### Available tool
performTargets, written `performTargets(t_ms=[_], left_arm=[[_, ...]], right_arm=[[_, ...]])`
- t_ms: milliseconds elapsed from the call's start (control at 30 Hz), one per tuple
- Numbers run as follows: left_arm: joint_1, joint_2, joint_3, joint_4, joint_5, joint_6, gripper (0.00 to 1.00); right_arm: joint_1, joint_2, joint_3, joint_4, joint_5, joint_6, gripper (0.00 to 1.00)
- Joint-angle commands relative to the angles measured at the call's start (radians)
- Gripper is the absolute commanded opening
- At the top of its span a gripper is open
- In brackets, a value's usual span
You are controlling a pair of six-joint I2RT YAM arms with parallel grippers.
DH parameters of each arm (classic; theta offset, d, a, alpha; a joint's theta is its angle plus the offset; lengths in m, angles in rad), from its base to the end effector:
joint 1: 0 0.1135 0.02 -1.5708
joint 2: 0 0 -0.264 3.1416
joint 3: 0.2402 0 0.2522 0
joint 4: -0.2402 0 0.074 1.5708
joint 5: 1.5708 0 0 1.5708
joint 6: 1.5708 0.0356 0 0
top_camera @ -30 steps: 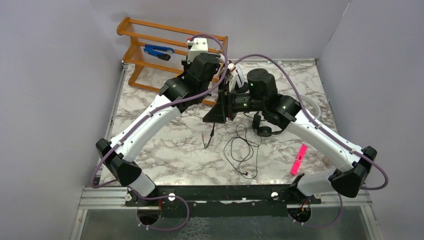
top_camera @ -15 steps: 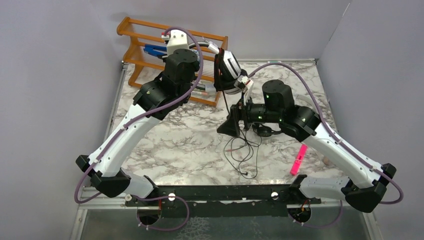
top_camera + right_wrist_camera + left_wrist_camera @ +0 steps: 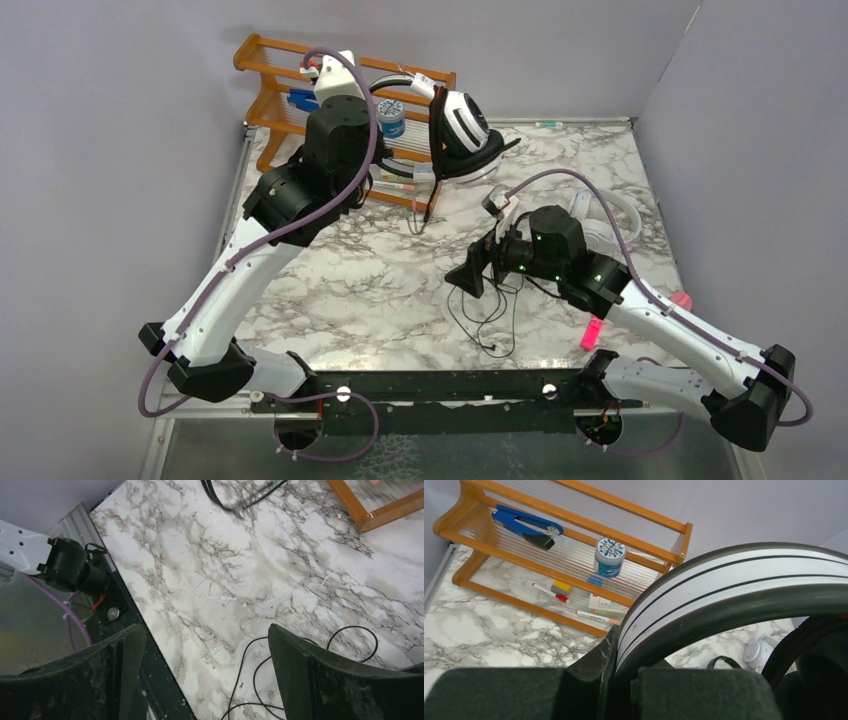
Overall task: Wrap the headphones
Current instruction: Wrap the headphones cable around the headphones.
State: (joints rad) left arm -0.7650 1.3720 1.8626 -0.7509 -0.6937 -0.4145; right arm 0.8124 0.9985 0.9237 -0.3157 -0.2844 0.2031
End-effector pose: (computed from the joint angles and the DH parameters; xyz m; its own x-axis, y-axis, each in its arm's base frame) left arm 0.1987 -0.1592 0.5145 -0.2049 -0.2326 -0.9508 0.0047 0.9711 -0.2385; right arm 0.1481 0.1708 0.3358 -0.4330 -0.1755 -0.8842 -0.8044 0.5178 0.2911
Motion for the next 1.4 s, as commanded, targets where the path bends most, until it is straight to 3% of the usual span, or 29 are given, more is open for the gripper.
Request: performTargets(t_ms=[0, 267, 367, 533, 833, 1067, 1367], left_arm=[[0.0, -0.06, 0.063, 0.068, 0.06, -0.102, 0.0], [-0.001, -0.068, 0.078, 0.067, 0.095, -0.129, 0.0], [-0.001, -0.072, 0.081, 0.068, 0.107, -0.138, 0.0], [-0.001, -0.075, 0.09, 0.068, 0.112, -0.139, 0.0], [0.0, -0.072, 0.107, 0.067, 0.116, -0.128, 0.0], [0.0, -0.068, 0.109, 0.068, 0.112, -0.121, 0.0], [0.0, -0.08, 0.092, 0.073, 0.107, -0.113, 0.0]], right_arm=[[0.003, -0.026, -0.089, 0.354, 0.082, -0.001, 0.96], [0.002, 0.002, -0.322, 0.867, 0.088, -0.07, 0.97], [0.004, 0.05, -0.32, 0.92, 0.093, -0.068, 0.92], [0.003, 0.136, -0.285, 0.969, -0.01, -0.054, 0.71], [0.004, 0.195, -0.291, 1.053, -0.032, -0.011, 0.67], [0.003, 0.231, -0.277, 1.068, -0.2, -0.003, 0.73], [-0.002, 0.142, -0.343, 1.035, -0.317, 0.012, 0.93]])
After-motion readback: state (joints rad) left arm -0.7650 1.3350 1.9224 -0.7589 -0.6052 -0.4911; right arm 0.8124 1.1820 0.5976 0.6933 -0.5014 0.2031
